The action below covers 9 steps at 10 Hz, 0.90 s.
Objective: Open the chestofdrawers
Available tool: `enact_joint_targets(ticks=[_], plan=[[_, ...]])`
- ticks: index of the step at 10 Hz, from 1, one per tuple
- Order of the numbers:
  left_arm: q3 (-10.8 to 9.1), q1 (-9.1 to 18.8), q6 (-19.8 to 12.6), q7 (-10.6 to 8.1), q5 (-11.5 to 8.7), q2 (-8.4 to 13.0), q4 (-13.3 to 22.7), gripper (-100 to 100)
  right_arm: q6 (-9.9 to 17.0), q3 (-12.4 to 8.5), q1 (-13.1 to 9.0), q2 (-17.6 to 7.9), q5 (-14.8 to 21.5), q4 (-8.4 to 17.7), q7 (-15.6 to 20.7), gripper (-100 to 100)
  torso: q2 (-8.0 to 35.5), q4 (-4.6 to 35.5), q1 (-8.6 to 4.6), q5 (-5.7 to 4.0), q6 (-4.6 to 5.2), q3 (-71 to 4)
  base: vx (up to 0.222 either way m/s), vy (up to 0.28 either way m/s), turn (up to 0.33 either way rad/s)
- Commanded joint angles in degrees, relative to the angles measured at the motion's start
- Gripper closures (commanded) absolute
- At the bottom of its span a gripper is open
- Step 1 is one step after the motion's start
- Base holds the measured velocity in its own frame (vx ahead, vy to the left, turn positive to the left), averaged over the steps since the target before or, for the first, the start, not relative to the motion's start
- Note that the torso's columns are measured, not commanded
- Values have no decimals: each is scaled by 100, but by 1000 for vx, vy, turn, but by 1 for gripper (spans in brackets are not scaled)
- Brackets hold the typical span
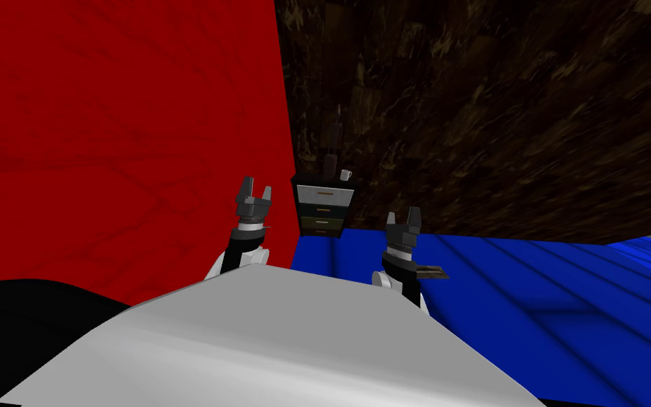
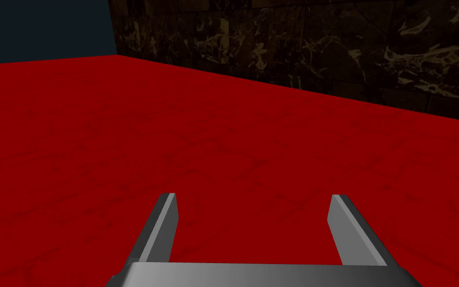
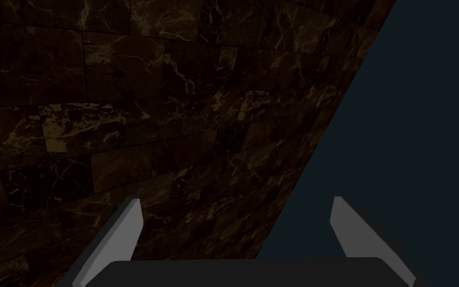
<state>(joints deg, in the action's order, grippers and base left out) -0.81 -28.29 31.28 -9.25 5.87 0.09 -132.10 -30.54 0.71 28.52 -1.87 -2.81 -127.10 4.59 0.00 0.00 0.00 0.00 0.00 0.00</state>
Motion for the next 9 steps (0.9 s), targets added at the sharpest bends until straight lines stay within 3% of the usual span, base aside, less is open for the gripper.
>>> enact_joint_targets(ticks=[1, 9], plan=[[0, 0, 0, 0, 0, 0, 0, 0, 0, 0, 0, 0, 0, 0, 0, 0, 232, 235, 0, 0, 0, -467, 0, 0, 0], [0, 0, 1, 0, 0, 0, -2, 0, -1, 0, 0, 0, 0, -2, 0, 0, 3539, 3537, 0, 0, 0, -7073, 0, 0, 0]])
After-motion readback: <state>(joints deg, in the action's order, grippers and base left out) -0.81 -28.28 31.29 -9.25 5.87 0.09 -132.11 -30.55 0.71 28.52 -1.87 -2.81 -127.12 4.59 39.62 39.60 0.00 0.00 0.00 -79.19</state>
